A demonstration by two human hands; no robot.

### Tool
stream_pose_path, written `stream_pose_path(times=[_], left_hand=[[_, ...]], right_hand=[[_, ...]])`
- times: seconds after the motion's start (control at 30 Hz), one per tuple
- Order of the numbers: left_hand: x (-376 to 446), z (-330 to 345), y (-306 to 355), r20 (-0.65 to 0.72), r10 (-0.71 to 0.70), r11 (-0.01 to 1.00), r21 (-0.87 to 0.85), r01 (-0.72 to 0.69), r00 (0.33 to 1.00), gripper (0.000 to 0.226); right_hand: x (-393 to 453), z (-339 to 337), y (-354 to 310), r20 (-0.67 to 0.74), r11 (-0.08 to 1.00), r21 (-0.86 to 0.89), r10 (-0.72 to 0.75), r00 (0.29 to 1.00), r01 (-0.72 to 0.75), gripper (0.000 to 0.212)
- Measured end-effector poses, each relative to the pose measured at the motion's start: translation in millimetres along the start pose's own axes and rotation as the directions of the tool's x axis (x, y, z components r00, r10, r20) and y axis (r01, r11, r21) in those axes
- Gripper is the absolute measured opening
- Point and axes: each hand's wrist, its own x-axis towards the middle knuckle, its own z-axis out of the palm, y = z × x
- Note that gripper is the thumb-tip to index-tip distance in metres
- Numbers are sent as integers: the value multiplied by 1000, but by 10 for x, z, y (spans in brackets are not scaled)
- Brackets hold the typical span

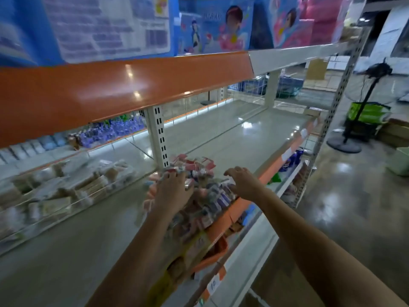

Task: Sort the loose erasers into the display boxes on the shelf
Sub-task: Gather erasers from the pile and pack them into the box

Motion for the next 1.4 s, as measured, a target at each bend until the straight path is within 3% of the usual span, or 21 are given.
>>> stream_pose_path(times=[0.17, 0.3, 0.57, 0.7, 0.9, 1.07, 1.17, 1.4], left_hand=[[190, 202, -12, 87, -134, 990, 55, 130, 987, 56], [242, 293, -14, 89, -259, 966, 18, 258, 962, 64], [154, 309, 129, -9, -374, 923, -101, 371, 927, 52], [68, 260, 269, -108, -451, 882, -209, 423, 886, 42], [-313, 106, 482, -221, -620, 758, -414, 504, 752, 39], [-852, -69, 574, -299, -702, 709, -375, 597, 646, 35], [-1253, -187, 638, -350, -734, 679, -376, 630, 582, 32], [-2213, -506, 714, -402, -841, 511, -370, 776, 362, 42]], right_hand=[[372, 138, 265, 99, 995, -20, -93, 991, 95, 32], [612, 243, 404, 106, 979, 95, -190, 976, 180, 24], [970, 168, 573, 112, 875, 343, -399, 910, 342, 20], [1036, 98, 499, 109, 751, 564, -480, 871, 344, 18], [919, -29, 157, 130, 496, 801, -690, 712, 335, 26], [676, 24, -245, 175, 378, 891, -796, 579, 251, 29], [458, 85, -542, 209, 306, 940, -866, 455, 150, 22], [-125, 260, -1311, 166, 230, 924, -961, 222, 304, 33]])
